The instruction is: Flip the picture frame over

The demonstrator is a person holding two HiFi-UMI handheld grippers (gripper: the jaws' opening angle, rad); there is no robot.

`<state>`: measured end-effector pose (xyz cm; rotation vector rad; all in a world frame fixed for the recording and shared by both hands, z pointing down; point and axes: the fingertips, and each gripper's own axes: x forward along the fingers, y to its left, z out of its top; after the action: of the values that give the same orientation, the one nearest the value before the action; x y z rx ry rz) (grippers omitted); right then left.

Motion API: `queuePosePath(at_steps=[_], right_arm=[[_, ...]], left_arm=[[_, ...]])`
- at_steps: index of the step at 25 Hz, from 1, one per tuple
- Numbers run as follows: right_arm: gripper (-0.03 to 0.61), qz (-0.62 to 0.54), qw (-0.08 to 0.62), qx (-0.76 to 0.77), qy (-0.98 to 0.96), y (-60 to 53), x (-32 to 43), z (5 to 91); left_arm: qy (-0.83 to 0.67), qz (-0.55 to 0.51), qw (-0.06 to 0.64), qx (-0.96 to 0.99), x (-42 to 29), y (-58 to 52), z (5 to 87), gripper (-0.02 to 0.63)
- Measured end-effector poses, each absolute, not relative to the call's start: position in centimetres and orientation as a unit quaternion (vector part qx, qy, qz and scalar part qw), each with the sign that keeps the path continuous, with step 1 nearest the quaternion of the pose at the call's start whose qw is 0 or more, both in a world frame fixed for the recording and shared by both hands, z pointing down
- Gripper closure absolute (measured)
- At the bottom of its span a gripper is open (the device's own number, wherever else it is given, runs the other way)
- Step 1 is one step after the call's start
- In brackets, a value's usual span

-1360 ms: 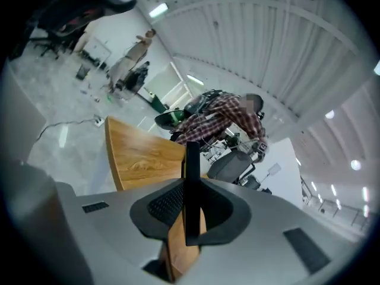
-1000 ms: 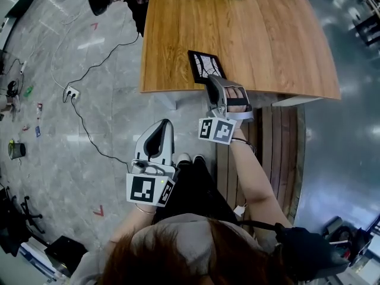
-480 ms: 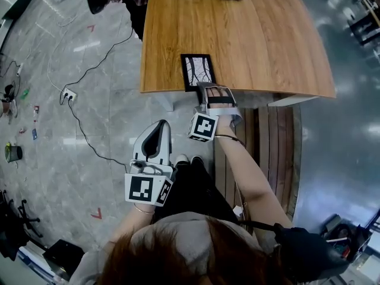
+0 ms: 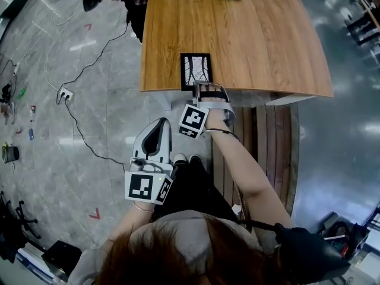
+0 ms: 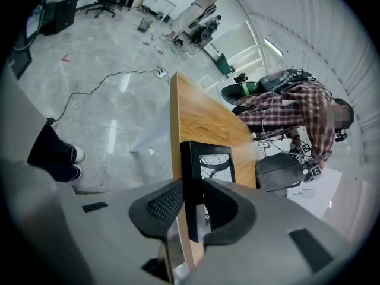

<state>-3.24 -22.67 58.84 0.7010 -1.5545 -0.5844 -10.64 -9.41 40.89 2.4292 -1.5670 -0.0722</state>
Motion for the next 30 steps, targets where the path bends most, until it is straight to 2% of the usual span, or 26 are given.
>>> queuePosePath(at_steps=[12,18,24,30], right_arm=[[0.486,-0.238,0.651,0.256,-0.674,-22.9,-3.1,58.9],[0.486,-0.234,0.617,0.293,-0.692,-23.1,-3.1,57.9],[0.486,-0.279,0.584,0.317,-0.693,-22.8,-2.9,58.5],[0.481,-0.271,0.586,0.315,-0.696,-22.9,-2.9,58.4]], left_arm=[[-0.531,-0.028,0.128,0.837,-10.2,-9.9,40.9,0.607],[-0.536,-0.03,0.131,0.834,-10.5,-10.1,40.8,0.607],[-0.541,-0.027,0.135,0.829,-10.8,-10.5,41.3,0.607],[-0.543,-0.027,0.146,0.826,-10.5,-10.8,41.8,0.607]])
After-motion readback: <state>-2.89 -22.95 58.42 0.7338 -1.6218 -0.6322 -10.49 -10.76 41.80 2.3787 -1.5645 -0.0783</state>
